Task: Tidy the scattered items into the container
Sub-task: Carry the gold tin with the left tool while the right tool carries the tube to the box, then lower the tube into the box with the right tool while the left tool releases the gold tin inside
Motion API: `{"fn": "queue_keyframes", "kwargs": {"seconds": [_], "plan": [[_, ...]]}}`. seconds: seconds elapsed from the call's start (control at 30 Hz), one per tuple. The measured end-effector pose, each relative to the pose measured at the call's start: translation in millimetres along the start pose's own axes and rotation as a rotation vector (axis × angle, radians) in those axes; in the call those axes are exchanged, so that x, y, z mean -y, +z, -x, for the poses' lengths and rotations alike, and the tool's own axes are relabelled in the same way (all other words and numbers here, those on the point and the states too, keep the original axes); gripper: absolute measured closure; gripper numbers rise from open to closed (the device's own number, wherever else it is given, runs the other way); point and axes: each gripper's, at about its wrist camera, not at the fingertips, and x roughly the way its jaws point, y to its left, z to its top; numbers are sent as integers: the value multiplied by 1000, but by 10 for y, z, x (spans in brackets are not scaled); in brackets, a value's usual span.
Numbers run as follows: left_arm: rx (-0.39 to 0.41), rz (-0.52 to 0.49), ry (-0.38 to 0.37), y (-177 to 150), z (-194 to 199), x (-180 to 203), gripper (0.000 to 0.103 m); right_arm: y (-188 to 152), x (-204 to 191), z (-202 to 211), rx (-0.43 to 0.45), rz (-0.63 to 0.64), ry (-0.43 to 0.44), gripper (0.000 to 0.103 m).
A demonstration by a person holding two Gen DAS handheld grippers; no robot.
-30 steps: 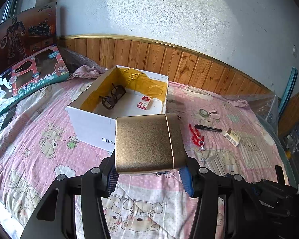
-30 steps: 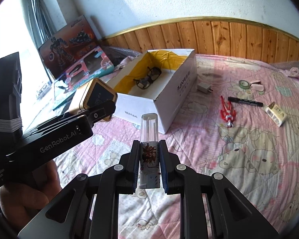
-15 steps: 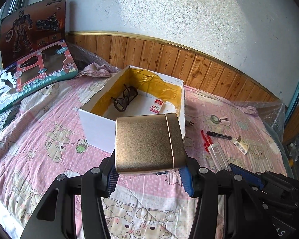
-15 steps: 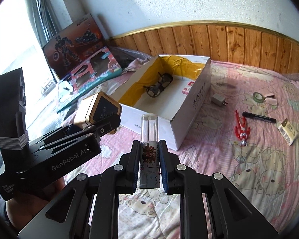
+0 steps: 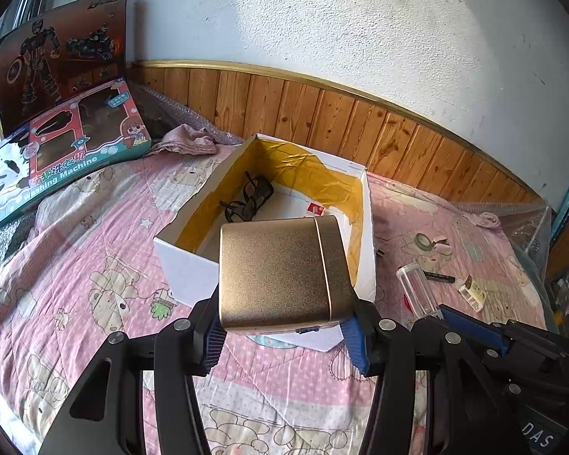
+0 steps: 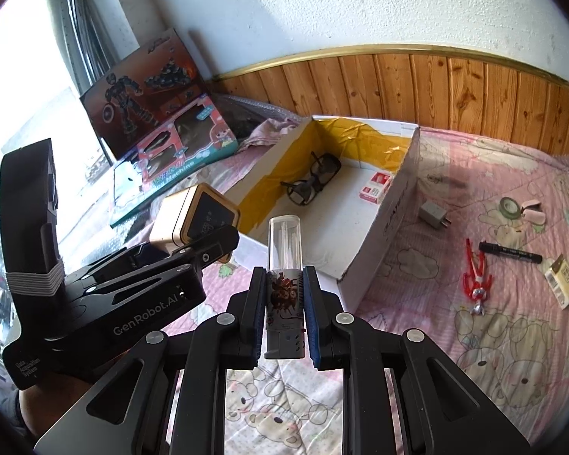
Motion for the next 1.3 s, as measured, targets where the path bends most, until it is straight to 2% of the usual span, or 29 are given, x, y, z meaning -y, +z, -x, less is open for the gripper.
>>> {"fn": "queue_keyframes", "kwargs": {"seconds": [0.8, 0.93, 1.3], "plan": [[-54, -25, 22, 580, -754, 110, 49, 638, 434, -503, -16, -31, 14, 84], [-86, 9, 7, 679, -925, 36, 49, 730, 515, -633, -27, -44, 22, 84], [-148, 50, 31, 826, -1233, -230, 49, 924, 652, -1060, -85, -63, 40, 84]]}}
